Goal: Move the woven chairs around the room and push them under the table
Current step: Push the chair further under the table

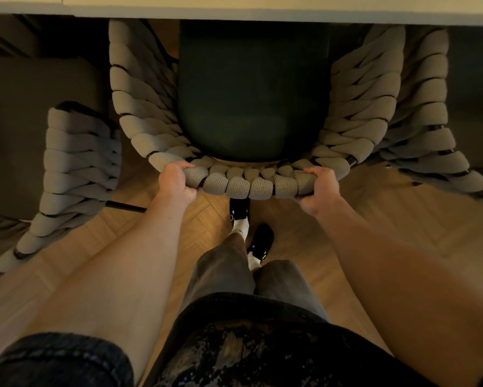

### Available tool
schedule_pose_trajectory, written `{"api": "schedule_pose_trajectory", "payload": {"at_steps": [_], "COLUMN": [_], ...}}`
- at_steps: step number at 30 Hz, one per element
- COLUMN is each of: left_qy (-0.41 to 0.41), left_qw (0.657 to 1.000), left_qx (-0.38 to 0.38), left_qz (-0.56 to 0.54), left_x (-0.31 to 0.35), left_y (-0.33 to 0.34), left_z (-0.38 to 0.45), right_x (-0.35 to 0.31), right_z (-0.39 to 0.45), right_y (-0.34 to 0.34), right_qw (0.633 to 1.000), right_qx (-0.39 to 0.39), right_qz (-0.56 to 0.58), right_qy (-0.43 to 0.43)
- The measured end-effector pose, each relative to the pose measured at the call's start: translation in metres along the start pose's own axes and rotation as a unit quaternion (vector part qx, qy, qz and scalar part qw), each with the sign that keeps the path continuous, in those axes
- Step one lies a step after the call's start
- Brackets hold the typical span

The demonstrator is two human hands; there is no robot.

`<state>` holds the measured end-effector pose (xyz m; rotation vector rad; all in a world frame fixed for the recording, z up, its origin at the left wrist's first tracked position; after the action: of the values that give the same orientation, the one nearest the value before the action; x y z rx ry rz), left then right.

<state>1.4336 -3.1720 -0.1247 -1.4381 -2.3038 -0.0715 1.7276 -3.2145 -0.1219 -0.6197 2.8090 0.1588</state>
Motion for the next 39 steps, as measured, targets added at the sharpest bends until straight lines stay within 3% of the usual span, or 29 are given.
{"api": "schedule_pose_trajectory", "payload": {"at_steps": [19, 24, 31, 36, 39], "left_qy": [-0.001, -0.013, 0.037, 0.076, 0.127], "left_qw": [0.998, 0.998, 0.997, 0.989, 0.951], "left_qx": [-0.025, -0.056, -0.07, -0.043, -0.014], "left_qz": [0.06, 0.021, 0.022, 0.12, 0.282], "left_x": [0.004, -0.001, -0.014, -0.031, -0.044], "left_y": [-0.001, -0.01, -0.026, -0.047, -0.055], "left_z": [-0.002, -0.017, -0.052, -0.071, -0.082], "right_x": [0.005, -0.001, -0.001, 0.007, 0.018], "right_z": [-0.001, -0.018, -0.041, -0.054, -0.061], "right_y": [-0.003, -0.013, -0.032, -0.048, -0.058], "right_qw": [0.999, 0.996, 0.977, 0.942, 0.907], "right_qx": [-0.013, -0.061, -0.077, -0.107, -0.126], "right_qz": [-0.002, -0.061, -0.197, -0.312, -0.395], "right_qy": [0.041, 0.035, -0.03, -0.062, -0.071]}}
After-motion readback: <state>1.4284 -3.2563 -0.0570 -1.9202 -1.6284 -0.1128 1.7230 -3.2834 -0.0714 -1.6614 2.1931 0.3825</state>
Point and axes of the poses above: each hand's wrist, its own z-axis towards the middle knuckle, its own y-axis out of the palm, x = y × z, the point moved 5 cm from there along z, towards the middle knuckle, and after that the axes turned 15 degrees about z, right-handed, at the moved point
